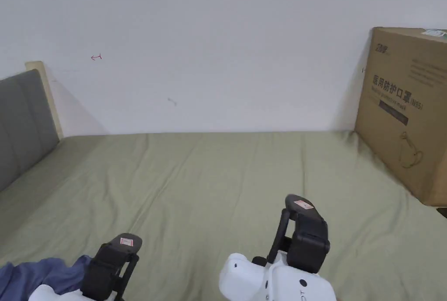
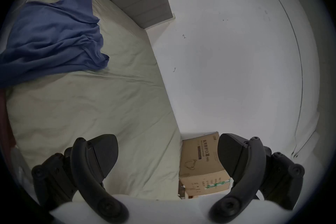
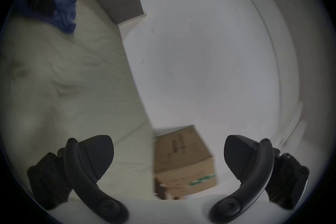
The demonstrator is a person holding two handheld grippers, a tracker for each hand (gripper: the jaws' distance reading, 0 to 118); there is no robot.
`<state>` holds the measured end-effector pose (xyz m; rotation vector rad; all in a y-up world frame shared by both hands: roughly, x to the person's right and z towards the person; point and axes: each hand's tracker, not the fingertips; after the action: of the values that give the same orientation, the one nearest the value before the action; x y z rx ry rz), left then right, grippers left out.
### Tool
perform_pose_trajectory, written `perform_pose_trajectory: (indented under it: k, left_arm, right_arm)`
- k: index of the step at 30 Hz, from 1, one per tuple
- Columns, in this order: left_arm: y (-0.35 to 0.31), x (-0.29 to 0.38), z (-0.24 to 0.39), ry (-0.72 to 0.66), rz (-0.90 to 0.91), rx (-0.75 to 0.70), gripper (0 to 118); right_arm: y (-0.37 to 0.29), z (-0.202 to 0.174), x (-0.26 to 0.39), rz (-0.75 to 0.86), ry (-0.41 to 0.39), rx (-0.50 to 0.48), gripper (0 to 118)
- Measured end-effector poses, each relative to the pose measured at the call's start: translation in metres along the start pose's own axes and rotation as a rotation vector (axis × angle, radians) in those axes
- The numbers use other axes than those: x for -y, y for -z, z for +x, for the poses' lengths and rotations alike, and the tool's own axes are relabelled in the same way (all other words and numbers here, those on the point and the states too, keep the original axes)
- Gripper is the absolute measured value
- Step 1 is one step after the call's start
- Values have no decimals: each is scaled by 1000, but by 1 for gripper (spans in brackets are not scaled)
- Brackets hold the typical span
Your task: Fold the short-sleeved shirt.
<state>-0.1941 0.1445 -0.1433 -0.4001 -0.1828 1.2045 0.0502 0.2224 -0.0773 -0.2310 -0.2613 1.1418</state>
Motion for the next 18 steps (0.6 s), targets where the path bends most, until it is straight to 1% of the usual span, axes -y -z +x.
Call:
perform_pose_trajectory:
  k: [1,2,3,4,5,6,7,8,9,10,11,12,13,14,15,16,18]
  left_arm:
    - [0,-2,8,58,3,-5,112]
    - [-1,-4,25,164,26,-1,112]
    - [-3,-3,44,296,56,13,112]
    - [-6,0,64,445,77,18,112]
    - [-8,5,82,590,101,25,112]
    - [-11,13,101,768,130,28,112]
    - [-14,23,117,950,145,36,112]
    - [-18,34,126,1085,157,54,112]
    - [-21,49,135,1243,164,48,113]
    - [-22,60,139,1336,160,13,113]
    - [-23,71,142,1385,160,-18,113]
    - [-27,77,138,1397,150,-2,112]
    - [-27,81,136,1377,135,14,113]
    - [-28,84,135,1369,133,14,112]
    - [-26,84,134,1359,124,18,113]
    - [-25,80,133,1346,109,16,113]
    - [-23,77,134,1338,90,12,113]
  right_arm:
    - [2,6,4,9,92,12,118]
    - [2,20,9,7,201,-6,118]
    - [4,30,14,-12,300,-2,118]
    - [6,40,21,-22,403,33,118]
    - [9,49,29,-38,518,36,118]
    - [10,59,39,-65,662,8,118]
    - [15,64,53,-93,822,-24,118]
    - [20,65,67,-130,962,-68,118]
    - [27,60,87,-157,1145,-156,118]
    - [26,55,95,-157,1268,-231,118]
    - [28,48,107,-197,1327,-261,118]
    - [29,41,114,-249,1329,-257,118]
    - [27,39,118,-305,1295,-232,118]
    - [24,38,118,-311,1251,-210,118]
    - [19,39,119,-273,1219,-183,118]
    - [14,42,119,-246,1208,-169,118]
    - [10,51,120,-180,1216,-145,118]
